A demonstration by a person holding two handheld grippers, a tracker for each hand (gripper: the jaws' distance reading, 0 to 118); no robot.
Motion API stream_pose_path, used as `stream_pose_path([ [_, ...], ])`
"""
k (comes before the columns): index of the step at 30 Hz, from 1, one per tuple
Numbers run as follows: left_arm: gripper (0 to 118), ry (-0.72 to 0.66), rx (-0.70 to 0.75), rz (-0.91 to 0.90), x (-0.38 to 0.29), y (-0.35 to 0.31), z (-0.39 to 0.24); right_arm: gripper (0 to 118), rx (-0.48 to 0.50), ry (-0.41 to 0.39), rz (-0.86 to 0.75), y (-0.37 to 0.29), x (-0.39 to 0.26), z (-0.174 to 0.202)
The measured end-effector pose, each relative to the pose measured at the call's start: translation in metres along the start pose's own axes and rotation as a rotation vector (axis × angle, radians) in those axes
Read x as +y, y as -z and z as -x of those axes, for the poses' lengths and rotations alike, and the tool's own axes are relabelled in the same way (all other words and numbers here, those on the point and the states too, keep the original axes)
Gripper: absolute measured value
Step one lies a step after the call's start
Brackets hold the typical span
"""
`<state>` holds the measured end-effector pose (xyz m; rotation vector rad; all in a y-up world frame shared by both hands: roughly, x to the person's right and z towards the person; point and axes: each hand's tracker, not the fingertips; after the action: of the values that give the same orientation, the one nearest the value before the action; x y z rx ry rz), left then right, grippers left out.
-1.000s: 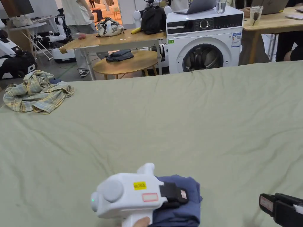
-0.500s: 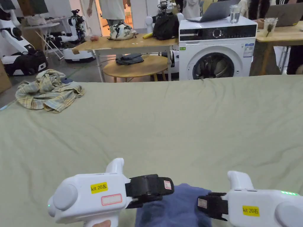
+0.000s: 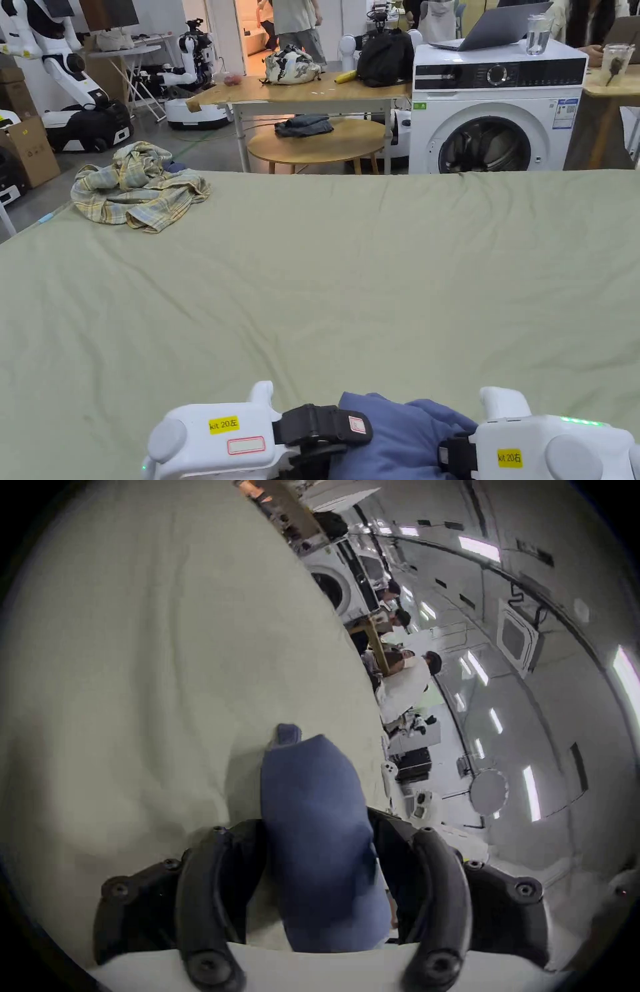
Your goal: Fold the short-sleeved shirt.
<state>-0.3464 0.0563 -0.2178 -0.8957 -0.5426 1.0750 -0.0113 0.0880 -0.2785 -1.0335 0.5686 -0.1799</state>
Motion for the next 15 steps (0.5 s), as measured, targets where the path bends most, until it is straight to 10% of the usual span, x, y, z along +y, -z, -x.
stream_pose_path([
  [7, 33, -0.033, -0.025, -0.024, -0.009, 0.015, 0.016, 0, 0.009, 0.008, -0.032, -0.002, -0.007, -0.001],
  [12, 31, -0.062, -0.038, -0.068, -0.001, -0.035, 0.005, 0, 0.247, 0.166, -0.125, -0.038, -0.004, -0.016],
  [15, 31, 0.073, 0.067, -0.172, 0.025, -0.126, -0.006, 0, 0.23, 0.12, -0.175, -0.066, -0.006, -0.021],
])
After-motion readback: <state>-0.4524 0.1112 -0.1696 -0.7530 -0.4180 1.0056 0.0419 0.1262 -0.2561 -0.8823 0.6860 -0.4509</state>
